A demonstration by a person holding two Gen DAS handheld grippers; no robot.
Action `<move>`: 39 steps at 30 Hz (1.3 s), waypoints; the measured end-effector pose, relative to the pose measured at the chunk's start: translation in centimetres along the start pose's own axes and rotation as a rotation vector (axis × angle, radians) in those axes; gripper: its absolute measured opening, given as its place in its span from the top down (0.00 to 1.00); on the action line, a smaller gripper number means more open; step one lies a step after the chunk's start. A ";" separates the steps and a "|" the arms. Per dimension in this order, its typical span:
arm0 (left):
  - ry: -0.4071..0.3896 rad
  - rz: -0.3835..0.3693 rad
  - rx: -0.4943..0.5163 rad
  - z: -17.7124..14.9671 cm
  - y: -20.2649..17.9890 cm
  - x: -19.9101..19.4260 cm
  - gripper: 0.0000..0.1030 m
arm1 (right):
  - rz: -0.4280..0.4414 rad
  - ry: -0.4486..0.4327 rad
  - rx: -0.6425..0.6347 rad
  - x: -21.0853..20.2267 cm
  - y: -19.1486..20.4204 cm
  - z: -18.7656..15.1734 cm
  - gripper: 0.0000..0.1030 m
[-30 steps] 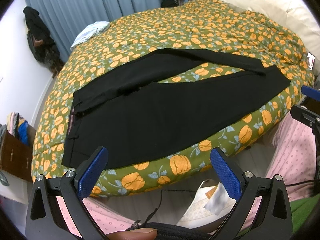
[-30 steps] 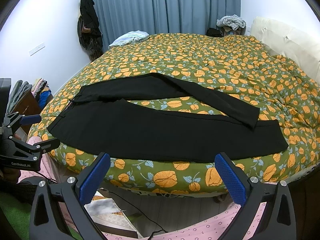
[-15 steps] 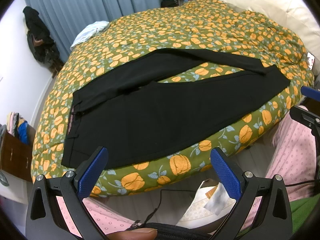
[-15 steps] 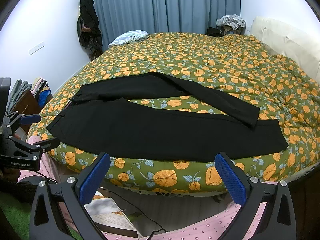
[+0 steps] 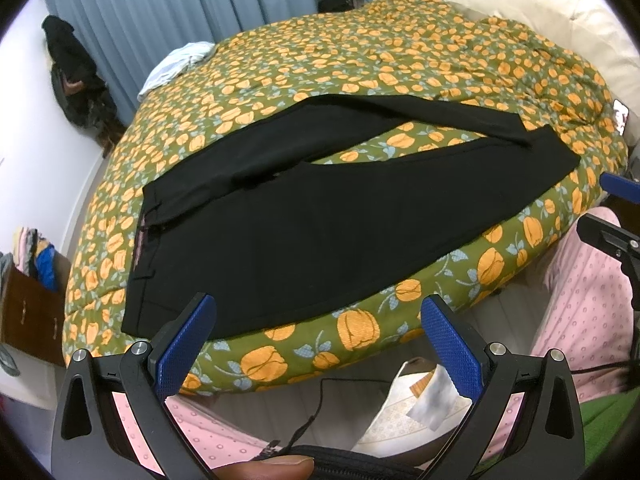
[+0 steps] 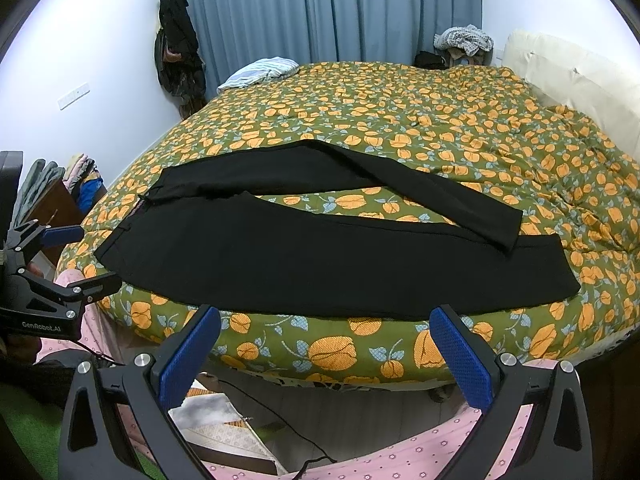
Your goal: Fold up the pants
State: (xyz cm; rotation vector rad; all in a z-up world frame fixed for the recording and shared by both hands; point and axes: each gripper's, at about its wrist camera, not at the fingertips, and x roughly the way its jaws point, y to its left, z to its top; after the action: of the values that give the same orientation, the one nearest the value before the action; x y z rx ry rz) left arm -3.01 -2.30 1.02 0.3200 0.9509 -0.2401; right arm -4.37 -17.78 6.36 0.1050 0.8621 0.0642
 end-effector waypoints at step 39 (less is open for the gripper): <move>-0.092 0.037 -0.226 2.5 3.4 1.0 0.00 | -0.004 -0.027 0.077 6.4 -8.3 2.5 0.00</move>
State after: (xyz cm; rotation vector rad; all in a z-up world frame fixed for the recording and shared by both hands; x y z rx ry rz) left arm 0.56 -0.17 2.06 0.1181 0.8707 -0.1108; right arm 1.80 -25.53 2.19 0.1758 0.8378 0.0263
